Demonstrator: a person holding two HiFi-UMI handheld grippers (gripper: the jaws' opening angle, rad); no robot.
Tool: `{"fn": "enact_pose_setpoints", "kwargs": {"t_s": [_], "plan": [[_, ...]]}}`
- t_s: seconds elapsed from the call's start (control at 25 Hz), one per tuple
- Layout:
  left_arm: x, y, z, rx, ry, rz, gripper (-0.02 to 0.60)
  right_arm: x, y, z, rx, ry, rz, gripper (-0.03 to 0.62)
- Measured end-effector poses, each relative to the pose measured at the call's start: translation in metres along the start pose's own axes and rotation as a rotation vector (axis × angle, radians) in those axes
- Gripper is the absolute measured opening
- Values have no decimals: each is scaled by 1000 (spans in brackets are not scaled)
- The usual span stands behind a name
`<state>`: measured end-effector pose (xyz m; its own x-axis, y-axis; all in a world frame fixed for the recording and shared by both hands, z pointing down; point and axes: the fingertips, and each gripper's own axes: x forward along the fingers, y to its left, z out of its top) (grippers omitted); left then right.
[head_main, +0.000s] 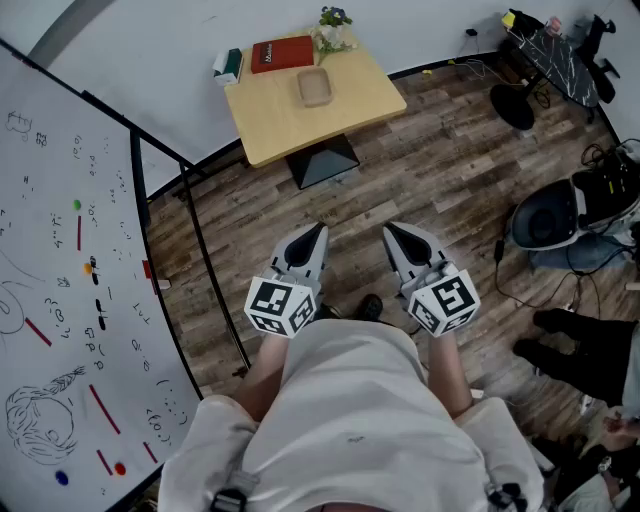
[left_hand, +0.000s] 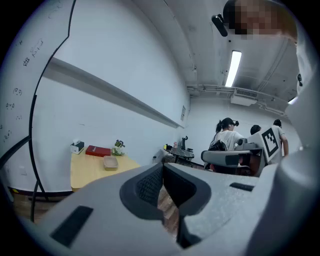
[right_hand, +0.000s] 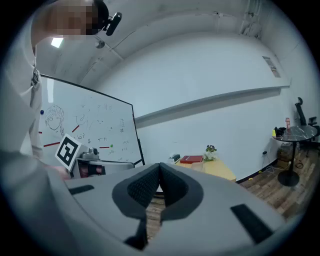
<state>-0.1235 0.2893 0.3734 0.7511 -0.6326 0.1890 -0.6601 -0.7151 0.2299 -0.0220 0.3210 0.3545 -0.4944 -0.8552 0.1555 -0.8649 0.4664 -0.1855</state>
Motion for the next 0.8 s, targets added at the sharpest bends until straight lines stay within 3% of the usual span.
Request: {"fn": "enact_pose_setpoints", "kwargs": {"t_s": [0.32, 0.8], "plan": [[-2, -3, -8, -3, 10, 22, 5, -1, 2, -9, -40, 29, 19, 2], [-10, -37, -31, -10, 20, 38, 6, -30, 3, -28, -11, 35, 35, 2]]}}
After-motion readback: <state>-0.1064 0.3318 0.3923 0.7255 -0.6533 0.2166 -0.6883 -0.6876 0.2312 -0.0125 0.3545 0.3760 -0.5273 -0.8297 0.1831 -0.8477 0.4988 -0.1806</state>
